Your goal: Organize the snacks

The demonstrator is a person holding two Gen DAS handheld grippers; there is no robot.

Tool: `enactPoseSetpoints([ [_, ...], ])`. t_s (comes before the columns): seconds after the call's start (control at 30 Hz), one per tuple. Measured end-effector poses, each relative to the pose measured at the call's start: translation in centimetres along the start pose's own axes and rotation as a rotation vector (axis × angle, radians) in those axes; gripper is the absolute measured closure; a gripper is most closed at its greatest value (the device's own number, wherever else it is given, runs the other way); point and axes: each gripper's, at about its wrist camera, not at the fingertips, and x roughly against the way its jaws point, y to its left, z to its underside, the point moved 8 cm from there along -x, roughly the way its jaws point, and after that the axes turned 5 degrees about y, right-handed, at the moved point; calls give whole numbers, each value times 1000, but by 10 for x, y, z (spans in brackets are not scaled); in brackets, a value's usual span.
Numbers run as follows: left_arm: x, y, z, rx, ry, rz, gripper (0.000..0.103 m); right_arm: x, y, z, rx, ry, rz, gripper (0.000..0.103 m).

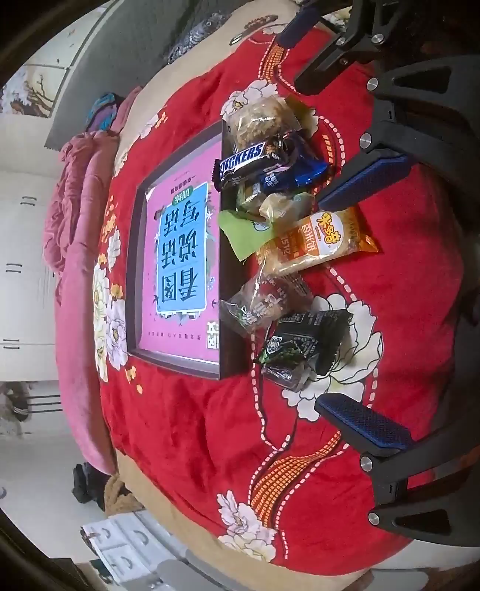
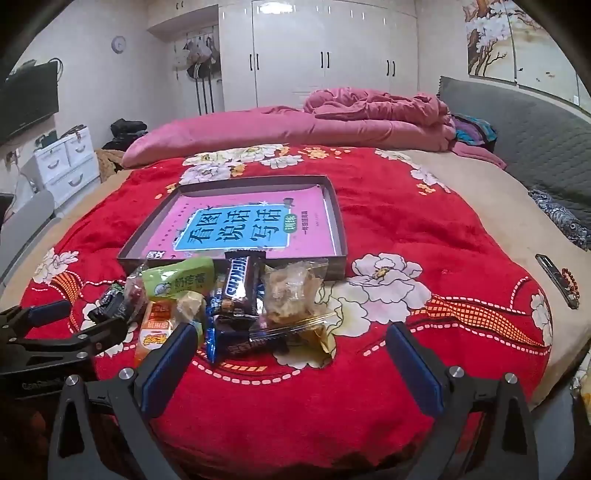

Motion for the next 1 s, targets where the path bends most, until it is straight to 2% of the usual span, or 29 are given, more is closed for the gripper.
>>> enactPoseSetpoints([
  [1.0,1,-2,1,-1,1,0,4,1,1,0,-6,-4,-12,0],
])
